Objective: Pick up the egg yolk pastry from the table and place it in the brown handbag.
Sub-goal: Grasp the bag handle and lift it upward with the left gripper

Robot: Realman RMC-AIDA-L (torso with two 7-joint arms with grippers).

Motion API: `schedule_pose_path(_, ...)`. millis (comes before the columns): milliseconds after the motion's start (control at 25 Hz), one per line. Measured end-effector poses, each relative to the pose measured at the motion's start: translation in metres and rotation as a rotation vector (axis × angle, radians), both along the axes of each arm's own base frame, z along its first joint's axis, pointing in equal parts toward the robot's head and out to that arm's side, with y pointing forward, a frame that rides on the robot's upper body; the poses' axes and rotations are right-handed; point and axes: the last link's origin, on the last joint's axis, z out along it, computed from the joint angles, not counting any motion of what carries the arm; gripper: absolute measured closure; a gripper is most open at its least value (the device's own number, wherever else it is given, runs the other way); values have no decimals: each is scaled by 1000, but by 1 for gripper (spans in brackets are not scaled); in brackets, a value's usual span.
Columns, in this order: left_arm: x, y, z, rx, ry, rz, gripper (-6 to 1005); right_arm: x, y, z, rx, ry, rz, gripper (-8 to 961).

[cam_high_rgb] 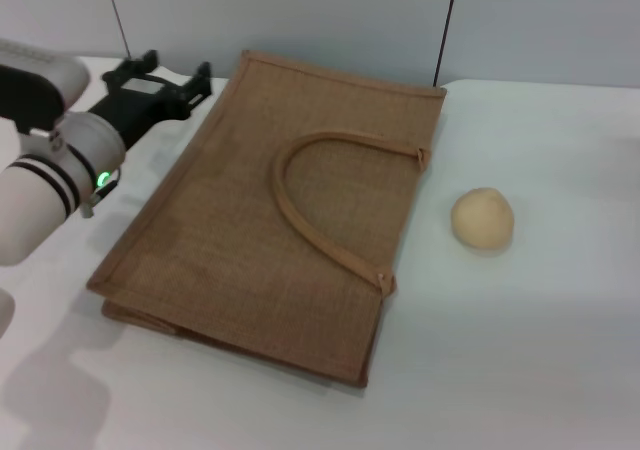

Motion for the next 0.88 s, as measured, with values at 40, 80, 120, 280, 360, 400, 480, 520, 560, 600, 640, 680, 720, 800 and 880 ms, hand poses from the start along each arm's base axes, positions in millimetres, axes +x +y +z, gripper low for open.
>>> schedule_pose_path(40, 3, 1, -3, -21, 10, -16, 222, 0, 0, 0, -2, -1, -2, 59)
schedule_pose_path(80, 7, 1, -6, -43, 21, -32, 225, 0, 1, 0, -3, -1, -2, 60)
schedule_pose_path(120, 10, 2, -9, -65, 36, -50, 227, 0, 1, 0, -4, -2, -3, 60)
schedule_pose_path(280, 13, 2, -12, -84, 55, -63, 227, 0, 1, 0, -4, -2, -3, 61)
schedule_pose_path(360, 13, 2, -12, -88, 56, -63, 228, 0, 1, 0, -4, -2, -3, 62)
schedule_pose_path(400, 13, 2, -13, -92, 56, -63, 228, 0, 0, 0, -4, -2, -4, 62)
schedule_pose_path(480, 13, 1, -14, -105, 59, -64, 228, 1, 0, 0, -4, -2, -5, 62)
schedule_pose_path(520, 13, 1, -15, -113, 62, -66, 228, 1, 0, 0, -4, -2, -5, 63)
schedule_pose_path(560, 13, 1, -16, -119, 66, -69, 228, 1, 0, 0, -4, -2, -6, 63)
schedule_pose_path(600, 13, 1, -16, -128, 73, -75, 228, 1, 0, 0, -4, -2, -6, 63)
schedule_pose_path(640, 14, 1, -17, -139, 81, -83, 228, 1, 0, 0, -4, -2, -6, 63)
schedule_pose_path(680, 16, 1, -17, -150, 86, -91, 228, 1, 0, 0, -4, -2, -6, 64)
schedule_pose_path(720, 17, 1, -18, -161, 90, -97, 228, 1, 0, 0, -4, -2, -6, 64)
schedule_pose_path(800, 19, 1, -20, -186, 88, -107, 229, 1, 0, 0, -4, -2, -7, 65)
schedule_pose_path(880, 21, 2, -21, -205, 90, -115, 229, 1, 0, 0, -5, -3, -10, 65)
